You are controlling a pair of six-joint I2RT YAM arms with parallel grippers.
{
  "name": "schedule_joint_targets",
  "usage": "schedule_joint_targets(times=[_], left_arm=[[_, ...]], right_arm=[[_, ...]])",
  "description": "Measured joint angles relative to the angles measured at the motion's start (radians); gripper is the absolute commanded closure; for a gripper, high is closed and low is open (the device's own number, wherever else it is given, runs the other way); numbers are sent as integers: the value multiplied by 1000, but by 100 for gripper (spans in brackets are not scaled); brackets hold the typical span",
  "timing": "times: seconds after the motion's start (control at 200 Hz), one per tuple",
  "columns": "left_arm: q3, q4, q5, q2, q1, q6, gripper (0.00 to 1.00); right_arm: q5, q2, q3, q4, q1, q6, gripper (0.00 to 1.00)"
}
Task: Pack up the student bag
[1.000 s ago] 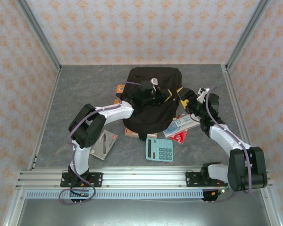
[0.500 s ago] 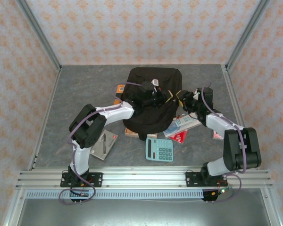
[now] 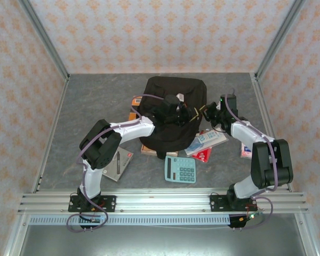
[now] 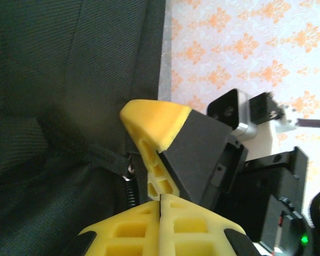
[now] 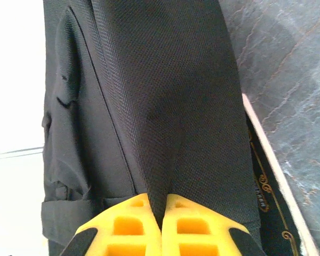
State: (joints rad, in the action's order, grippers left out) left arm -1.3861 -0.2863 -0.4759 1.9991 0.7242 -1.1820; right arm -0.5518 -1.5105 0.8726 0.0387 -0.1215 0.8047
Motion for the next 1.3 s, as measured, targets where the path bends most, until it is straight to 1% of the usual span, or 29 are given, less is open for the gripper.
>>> schedule_joint_targets(times=[0.16,0.295,0.47,0.741,1.006,1.141,1.301], left_arm=[[9,68,0,-17,3,30,100],[61,129,6,-106,3,56,100],[114,183,13,-208,16,90,100],[182,317,43,-288,19,164,100],[243,387,64,-392,-32,224,100],[264,472,68,-467,-47,265,100],[265,504,101,-514,-68,311,100]], right_arm=[[39,0,49,-89,-2,-21,100],[52,-3,75,-129,-2,-27,100],[57,-22,92,-137,1,-29,100],[59,-90,124,-148,18,-37,100],[35,-124,230,-224,19,-83,100],[56,-174,315,-263,31,-121,100],[50,-227,402,-336,28,-163,100]])
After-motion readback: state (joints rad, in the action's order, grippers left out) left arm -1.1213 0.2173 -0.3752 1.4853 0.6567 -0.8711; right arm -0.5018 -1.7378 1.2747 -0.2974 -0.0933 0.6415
